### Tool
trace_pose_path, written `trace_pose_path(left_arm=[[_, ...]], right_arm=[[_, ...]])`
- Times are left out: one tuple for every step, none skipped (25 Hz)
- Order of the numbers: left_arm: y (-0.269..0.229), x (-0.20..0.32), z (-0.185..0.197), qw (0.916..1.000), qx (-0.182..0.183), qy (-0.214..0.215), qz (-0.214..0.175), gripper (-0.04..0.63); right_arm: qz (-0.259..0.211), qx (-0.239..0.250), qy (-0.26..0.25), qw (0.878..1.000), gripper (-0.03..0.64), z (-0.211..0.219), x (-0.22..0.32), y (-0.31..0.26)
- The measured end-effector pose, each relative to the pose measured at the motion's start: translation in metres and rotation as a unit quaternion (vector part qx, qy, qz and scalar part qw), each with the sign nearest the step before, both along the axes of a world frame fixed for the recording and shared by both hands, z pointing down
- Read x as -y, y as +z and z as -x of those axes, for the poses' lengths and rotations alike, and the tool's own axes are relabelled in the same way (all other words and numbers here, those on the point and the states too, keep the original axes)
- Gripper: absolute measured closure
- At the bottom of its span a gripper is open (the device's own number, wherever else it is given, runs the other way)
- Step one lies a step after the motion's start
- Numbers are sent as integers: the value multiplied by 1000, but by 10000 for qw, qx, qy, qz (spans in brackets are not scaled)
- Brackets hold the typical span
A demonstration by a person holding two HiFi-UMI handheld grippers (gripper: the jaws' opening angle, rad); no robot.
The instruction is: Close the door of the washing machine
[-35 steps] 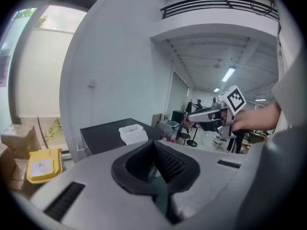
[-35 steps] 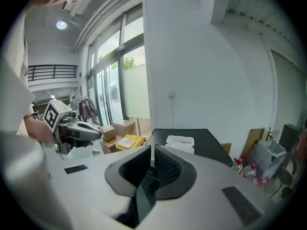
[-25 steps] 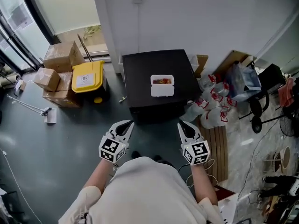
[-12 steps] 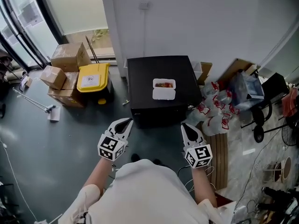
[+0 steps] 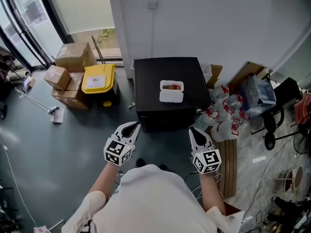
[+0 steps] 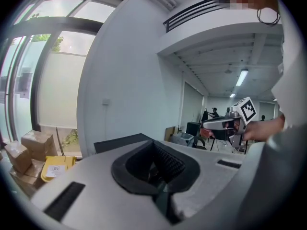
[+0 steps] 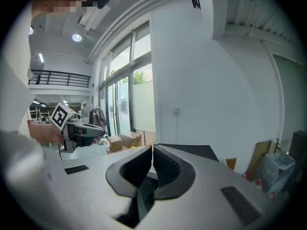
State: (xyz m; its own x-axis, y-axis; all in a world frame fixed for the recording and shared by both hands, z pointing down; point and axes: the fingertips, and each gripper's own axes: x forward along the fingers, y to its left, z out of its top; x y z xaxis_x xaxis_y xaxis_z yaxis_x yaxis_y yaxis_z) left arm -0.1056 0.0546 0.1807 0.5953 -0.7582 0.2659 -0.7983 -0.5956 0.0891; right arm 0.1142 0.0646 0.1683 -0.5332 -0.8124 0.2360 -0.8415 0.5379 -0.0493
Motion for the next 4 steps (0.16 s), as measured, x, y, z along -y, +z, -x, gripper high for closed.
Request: trace_pose_path(left_arm=[[0,0,-1,10000,-3,0,-3,588],[-1,1,-2,10000,-5,1,-6,588],[-1,2,-3,10000,-6,2,-9,588],[-2,3,-4,10000,-7,3,-12,588]], right_arm=[[6,-2,0,10000,581,-1,0,0],[13,-4,0,10000,581,-1,0,1],[21,-6,-1,10000,581,-2,1,1],[29,-9,-2,10000,581,-2,1,1]])
